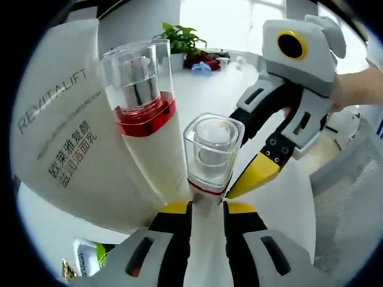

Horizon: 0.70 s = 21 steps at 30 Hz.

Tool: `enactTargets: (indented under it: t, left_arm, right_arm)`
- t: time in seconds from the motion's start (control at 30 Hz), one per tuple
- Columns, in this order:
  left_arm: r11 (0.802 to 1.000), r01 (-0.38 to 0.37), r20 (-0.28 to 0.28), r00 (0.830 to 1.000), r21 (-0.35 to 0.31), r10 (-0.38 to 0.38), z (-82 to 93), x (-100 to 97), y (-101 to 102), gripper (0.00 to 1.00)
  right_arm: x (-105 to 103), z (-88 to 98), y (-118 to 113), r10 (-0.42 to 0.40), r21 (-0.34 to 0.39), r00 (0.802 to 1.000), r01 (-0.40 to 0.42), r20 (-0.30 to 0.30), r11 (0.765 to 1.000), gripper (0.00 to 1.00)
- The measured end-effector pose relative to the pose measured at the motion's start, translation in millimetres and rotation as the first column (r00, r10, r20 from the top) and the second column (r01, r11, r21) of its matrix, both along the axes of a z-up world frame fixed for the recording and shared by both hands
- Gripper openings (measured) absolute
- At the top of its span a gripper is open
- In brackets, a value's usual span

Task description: Arrange the skincare products in the storage area until every visible bottle or jar stands upright without overlapping.

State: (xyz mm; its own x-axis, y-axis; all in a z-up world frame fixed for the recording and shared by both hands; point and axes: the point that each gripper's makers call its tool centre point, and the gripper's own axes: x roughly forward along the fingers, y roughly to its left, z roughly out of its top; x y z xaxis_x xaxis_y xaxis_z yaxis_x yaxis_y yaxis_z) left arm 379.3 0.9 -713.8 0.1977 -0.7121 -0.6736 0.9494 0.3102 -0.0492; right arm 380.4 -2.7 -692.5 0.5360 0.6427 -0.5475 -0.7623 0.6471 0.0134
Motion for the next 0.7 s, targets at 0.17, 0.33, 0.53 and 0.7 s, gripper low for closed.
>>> enactTargets:
  t: [0.17, 0.33, 0.53, 0.7]
  left_arm:
    - [1.0, -0.009, 0.001, 1.0, 0.004, 0.009, 0.4, 0.2, 2.0, 0.18]
    - [1.0, -0.016, 0.0, 1.0, 0.007, 0.016, 0.0, 0.6, 4.2, 0.18]
    - [1.0, -0.014, -0.002, 1.0, 0.0, 0.014, 0.7, 1.0, 1.9, 0.18]
    - [1.0, -0.009, -0.002, 1.0, 0.001, 0.009, 0.0, 0.4, 0.7, 0.17]
  right_arm:
    - [2.0, -4.2, -0.7, 0.038, -0.015, 0.999, -0.038, -0.001, 0.999, 0.17]
    - [3.3, -4.8, -1.0, 0.049, -0.022, 0.999, -0.049, -0.004, 0.999, 0.16]
    - [-0.5, -3.9, 3.0, 0.043, -0.016, 0.999, -0.043, -0.004, 0.999, 0.17]
    - [-1.2, -4.2, 2.8, 0.028, -0.017, 1.0, -0.028, -0.006, 0.999, 0.18]
